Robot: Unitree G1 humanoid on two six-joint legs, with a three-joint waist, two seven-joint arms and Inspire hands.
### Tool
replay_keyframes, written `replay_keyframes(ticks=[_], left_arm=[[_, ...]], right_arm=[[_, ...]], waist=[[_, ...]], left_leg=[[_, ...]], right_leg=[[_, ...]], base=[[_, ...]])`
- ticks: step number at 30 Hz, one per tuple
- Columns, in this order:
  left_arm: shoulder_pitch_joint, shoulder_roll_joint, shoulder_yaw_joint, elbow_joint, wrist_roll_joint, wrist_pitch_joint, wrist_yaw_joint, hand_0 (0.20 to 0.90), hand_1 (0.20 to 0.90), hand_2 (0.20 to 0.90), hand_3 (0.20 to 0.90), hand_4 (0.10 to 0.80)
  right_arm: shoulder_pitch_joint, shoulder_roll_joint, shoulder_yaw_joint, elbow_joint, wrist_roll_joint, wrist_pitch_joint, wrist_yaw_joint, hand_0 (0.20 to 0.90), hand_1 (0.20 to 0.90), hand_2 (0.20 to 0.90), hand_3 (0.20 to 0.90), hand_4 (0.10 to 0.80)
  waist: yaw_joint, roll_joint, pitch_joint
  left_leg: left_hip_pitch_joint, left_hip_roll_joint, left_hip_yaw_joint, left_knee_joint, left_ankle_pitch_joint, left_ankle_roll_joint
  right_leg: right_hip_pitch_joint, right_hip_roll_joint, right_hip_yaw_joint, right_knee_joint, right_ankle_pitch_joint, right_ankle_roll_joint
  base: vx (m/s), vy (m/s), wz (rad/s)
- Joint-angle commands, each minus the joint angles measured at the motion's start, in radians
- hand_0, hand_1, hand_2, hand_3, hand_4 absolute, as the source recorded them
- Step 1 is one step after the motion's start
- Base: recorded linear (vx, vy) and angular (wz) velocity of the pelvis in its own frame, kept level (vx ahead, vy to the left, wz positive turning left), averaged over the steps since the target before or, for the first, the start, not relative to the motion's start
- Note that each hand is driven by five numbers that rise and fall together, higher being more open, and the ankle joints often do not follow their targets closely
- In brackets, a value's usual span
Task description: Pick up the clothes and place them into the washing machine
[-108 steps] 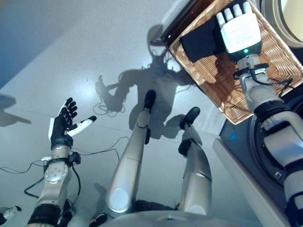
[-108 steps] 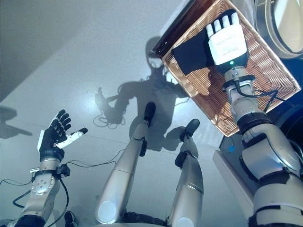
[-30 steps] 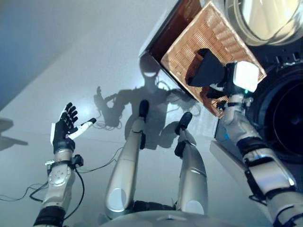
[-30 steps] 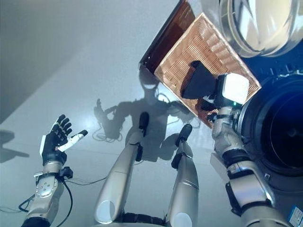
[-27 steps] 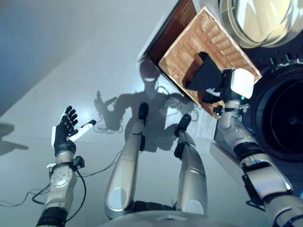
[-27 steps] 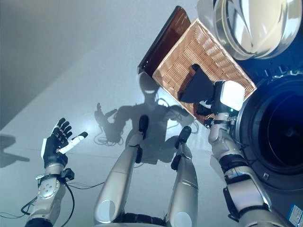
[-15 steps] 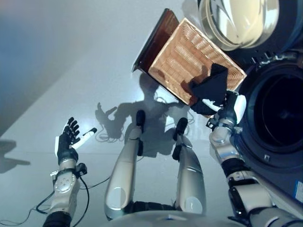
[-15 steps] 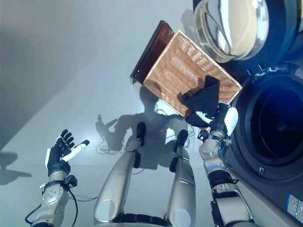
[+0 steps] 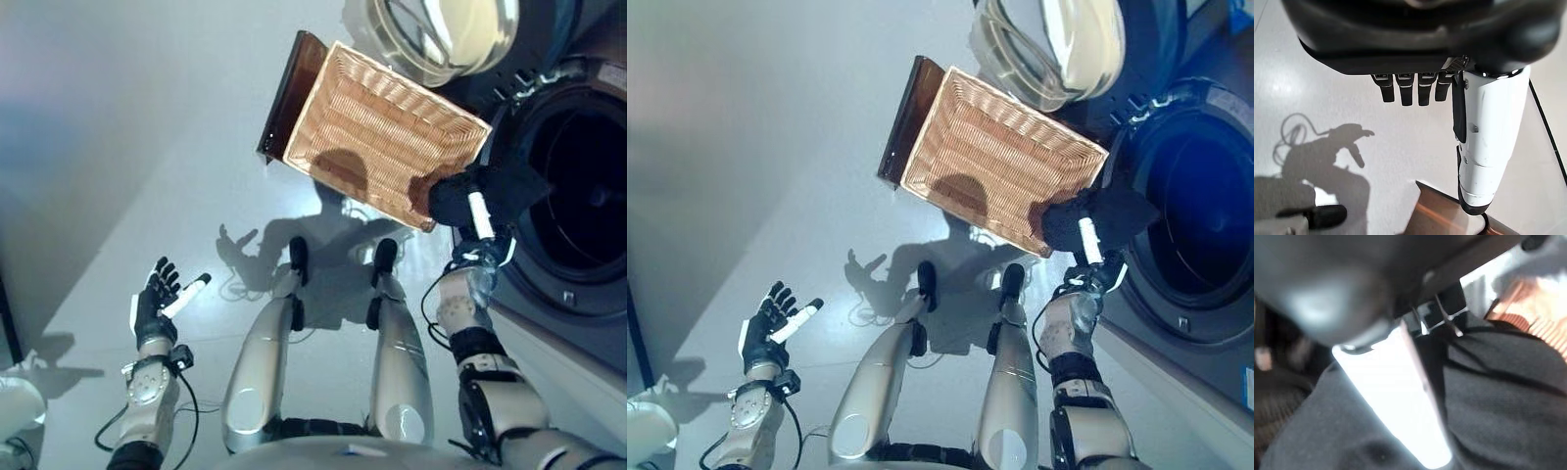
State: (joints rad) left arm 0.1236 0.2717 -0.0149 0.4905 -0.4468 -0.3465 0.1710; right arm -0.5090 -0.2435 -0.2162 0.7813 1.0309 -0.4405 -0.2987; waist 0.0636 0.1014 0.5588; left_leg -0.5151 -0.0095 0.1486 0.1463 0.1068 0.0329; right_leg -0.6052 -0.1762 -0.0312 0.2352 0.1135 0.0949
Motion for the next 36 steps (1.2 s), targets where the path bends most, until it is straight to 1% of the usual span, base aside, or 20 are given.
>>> replay_keyframes(ticks=[1, 3, 5, 9, 10, 11, 12, 17, 18, 19, 20, 23, 24, 26, 28, 32, 34, 35, 36], left_arm=[[0.074, 0.003, -0.002, -0.021, -0.062, -0.031, -0.001, 0.9, 0.9, 0.9, 0.9, 0.8], [0.077, -0.001, -0.022, -0.02, -0.072, -0.027, -0.007, 0.9, 0.9, 0.9, 0.9, 0.8], [0.077, -0.002, -0.042, -0.011, -0.073, -0.025, -0.008, 0.9, 0.9, 0.9, 0.9, 0.8], [0.078, -0.004, -0.075, -0.016, -0.077, -0.023, -0.006, 0.9, 0.9, 0.9, 0.9, 0.8], [0.077, -0.005, -0.075, -0.016, -0.077, -0.023, -0.006, 0.9, 0.9, 0.9, 0.9, 0.8], [0.082, -0.004, -0.092, -0.026, -0.079, -0.023, -0.005, 0.9, 0.9, 0.9, 0.9, 0.8], [0.085, -0.002, -0.099, -0.026, -0.078, -0.022, -0.004, 0.9, 0.9, 0.9, 0.9, 0.8], [0.087, 0.006, -0.13, -0.048, -0.079, -0.022, -0.004, 0.9, 0.9, 0.9, 0.9, 0.8], [0.088, 0.008, -0.135, -0.05, -0.079, -0.022, -0.004, 0.9, 0.9, 0.9, 0.9, 0.8], [0.086, 0.006, -0.136, -0.05, -0.079, -0.022, -0.004, 0.9, 0.9, 0.9, 0.9, 0.8], [0.087, 0.012, -0.147, -0.066, -0.08, -0.024, -0.007, 0.9, 0.9, 0.9, 0.9, 0.8], [0.092, 0.015, -0.158, -0.099, -0.089, -0.027, -0.008, 0.9, 0.9, 0.9, 0.9, 0.8], [0.09, 0.015, -0.161, -0.106, -0.093, -0.027, -0.009, 0.9, 0.9, 0.9, 0.9, 0.8], [0.092, 0.016, -0.173, -0.119, -0.101, -0.028, -0.013, 0.9, 0.9, 0.9, 0.9, 0.8], [0.09, 0.019, -0.183, -0.136, -0.105, -0.028, -0.015, 0.9, 0.9, 0.9, 0.9, 0.8], [0.082, 0.023, -0.198, -0.144, -0.108, -0.028, -0.016, 0.9, 0.9, 0.9, 0.9, 0.8], [0.08, 0.024, -0.205, -0.162, -0.112, -0.031, -0.016, 0.9, 0.9, 0.9, 0.9, 0.8], [0.083, 0.025, -0.205, -0.168, -0.117, -0.032, -0.015, 0.9, 0.9, 0.9, 0.9, 0.8], [0.087, 0.026, -0.205, -0.18, -0.121, -0.033, -0.013, 0.9, 0.9, 0.9, 0.9, 0.8]], right_arm=[[-0.052, -0.078, -0.091, -0.054, 0.156, -0.16, 0.072, 0.2, 0.2, 0.2, 0.2, 0.3], [-0.072, -0.079, -0.11, -0.045, 0.207, -0.175, 0.08, 0.2, 0.2, 0.2, 0.2, 0.3], [-0.11, -0.104, -0.136, -0.016, 0.24, -0.189, 0.065, 0.2, 0.2, 0.2, 0.2, 0.3], [-0.193, -0.162, -0.165, 0.029, 0.263, -0.207, 0.024, 0.2, 0.2, 0.2, 0.2, 0.3], [-0.194, -0.162, -0.165, 0.029, 0.263, -0.206, 0.024, 0.2, 0.2, 0.2, 0.2, 0.3], [-0.228, -0.196, -0.17, 0.053, 0.26, -0.209, -0.001, 0.2, 0.2, 0.2, 0.2, 0.3], [-0.241, -0.213, -0.17, 0.065, 0.253, -0.208, -0.015, 0.2, 0.2, 0.2, 0.2, 0.3], [-0.339, -0.315, -0.166, 0.148, 0.231, -0.193, -0.079, 0.2, 0.2, 0.2, 0.2, 0.3], [-0.352, -0.332, -0.159, 0.158, 0.223, -0.186, -0.086, 0.2, 0.2, 0.2, 0.2, 0.3], [-0.357, -0.336, -0.157, 0.16, 0.222, -0.185, -0.087, 0.2, 0.2, 0.2, 0.2, 0.3], [-0.381, -0.368, -0.136, 0.179, 0.198, -0.166, -0.1, 0.2, 0.2, 0.2, 0.2, 0.3], [-0.428, -0.429, -0.105, 0.21, 0.169, -0.139, -0.115, 0.2, 0.2, 0.2, 0.2, 0.3], [-0.443, -0.445, -0.098, 0.219, 0.167, -0.137, -0.119, 0.2, 0.2, 0.2, 0.2, 0.3], [-0.468, -0.479, -0.096, 0.237, 0.17, -0.141, -0.127, 0.2, 0.2, 0.2, 0.2, 0.3], [-0.495, -0.513, -0.099, 0.267, 0.172, -0.139, -0.142, 0.2, 0.2, 0.2, 0.2, 0.3], [-0.537, -0.581, -0.09, 0.303, 0.165, -0.141, -0.175, 0.2, 0.2, 0.2, 0.2, 0.3], [-0.554, -0.619, -0.081, 0.318, 0.158, -0.136, -0.183, 0.2, 0.2, 0.2, 0.2, 0.3], [-0.559, -0.629, -0.08, 0.317, 0.158, -0.138, -0.186, 0.2, 0.2, 0.2, 0.2, 0.3], [-0.564, -0.639, -0.077, 0.311, 0.154, -0.143, -0.189, 0.2, 0.2, 0.2, 0.2, 0.3]], waist=[[-0.019, 0.081, -0.042], [-0.023, 0.093, -0.045], [-0.029, 0.108, -0.047], [-0.031, 0.14, -0.05], [-0.03, 0.141, -0.05], [-0.031, 0.151, -0.053], [-0.032, 0.154, -0.054], [-0.028, 0.173, -0.058], [-0.027, 0.175, -0.06], [-0.026, 0.177, -0.059], [-0.024, 0.18, -0.061], [-0.022, 0.186, -0.059], [-0.02, 0.187, -0.06], [-0.021, 0.186, -0.059], [-0.018, 0.187, -0.062], [-0.016, 0.185, -0.07], [-0.014, 0.188, -0.073], [-0.016, 0.188, -0.073], [-0.018, 0.189, -0.071]], left_leg=[[-0.064, -0.007, -0.036, 0.022, -0.026, -0.068], [-0.061, -0.006, -0.03, 0.02, -0.025, -0.07], [-0.056, -0.006, -0.026, 0.02, -0.029, -0.072], [-0.054, -0.008, -0.017, 0.01, -0.015, -0.075], [-0.056, -0.008, -0.017, 0.01, -0.014, -0.075], [-0.054, -0.006, -0.018, 0.008, -0.011, -0.077], [-0.048, -0.006, -0.02, 0.007, -0.016, -0.079], [-0.044, -0.003, -0.024, -0.023, 0.012, -0.09], [-0.039, -0.003, -0.025, -0.029, 0.011, -0.092], [-0.043, -0.002, -0.024, -0.032, 0.018, -0.091], [-0.039, 0.0, -0.024, -0.044, 0.026, -0.095], [-0.03, 0.003, -0.028, -0.066, 0.037, -0.103], [-0.034, 0.006, -0.028, -0.074, 0.048, -0.104], [-0.026, 0.007, -0.032, -0.085, 0.051, -0.11], [-0.024, 0.01, -0.034, -0.102, 0.063, -0.112], [-0.006, 0.007, -0.041, -0.134, 0.069, -0.115], [-0.007, 0.005, -0.042, -0.144, 0.076, -0.112], [-0.002, 0.002, -0.043, -0.146, 0.07, -0.113], [-0.007, 0.0, -0.042, -0.145, 0.075, -0.111]], right_leg=[[-0.022, 0.005, -0.032, -0.022, -0.04, 0.001], [-0.029, 0.008, -0.023, -0.012, -0.044, -0.001], [-0.037, 0.01, -0.011, 0.004, -0.057, -0.003], [-0.058, 0.01, 0.003, 0.038, -0.072, -0.014], [-0.06, 0.01, 0.004, 0.038, -0.07, -0.014], [-0.068, 0.013, 0.009, 0.058, -0.083, -0.022], [-0.066, 0.012, 0.009, 0.069, -0.095, -0.023], [-0.087, 0.016, 0.007, 0.094, -0.108, -0.031], [-0.086, 0.015, 0.007, 0.099, -0.118, -0.03], [-0.091, 0.016, 0.007, 0.098, -0.111, -0.032], [-0.097, 0.018, 0.006, 0.11, -0.119, -0.034], [-0.111, 0.02, 0.004, 0.137, -0.141, -0.037], [-0.121, 0.023, 0.004, 0.139, -0.136, -0.04], [-0.123, 0.022, 0.001, 0.158, -0.155, -0.041], [-0.134, 0.024, -0.002, 0.17, -0.155, -0.044], [-0.141, 0.019, -0.005, 0.185, -0.176, -0.041], [-0.153, 0.02, -0.004, 0.193, -0.171, -0.041], [-0.153, 0.017, -0.002, 0.2, -0.18, -0.039], [-0.162, 0.017, 0.001, 0.206, -0.177, -0.04]], base=[[-0.022, -0.026, -0.16], [-0.01, -0.028, -0.12], [-0.009, -0.012, -0.1], [-0.019, -0.021, -0.05], [-0.013, -0.041, 0.0], [0.012, -0.044, 0.03], [0.013, -0.069, 0.05], [-0.008, -0.066, 0.05], [-0.001, -0.045, 0.02], [-0.002, -0.062, 0.05], [-0.002, -0.071, 0.06], [0.01, -0.08, 0.07], [0.001, -0.071, 0.05], [0.035, -0.071, 0.07], [0.031, -0.051, 0.07], [0.034, -0.026, 0.05], [0.028, -0.007, 0.06], [0.025, 0.007, 0.04], [0.031, 0.013, 0.04]])
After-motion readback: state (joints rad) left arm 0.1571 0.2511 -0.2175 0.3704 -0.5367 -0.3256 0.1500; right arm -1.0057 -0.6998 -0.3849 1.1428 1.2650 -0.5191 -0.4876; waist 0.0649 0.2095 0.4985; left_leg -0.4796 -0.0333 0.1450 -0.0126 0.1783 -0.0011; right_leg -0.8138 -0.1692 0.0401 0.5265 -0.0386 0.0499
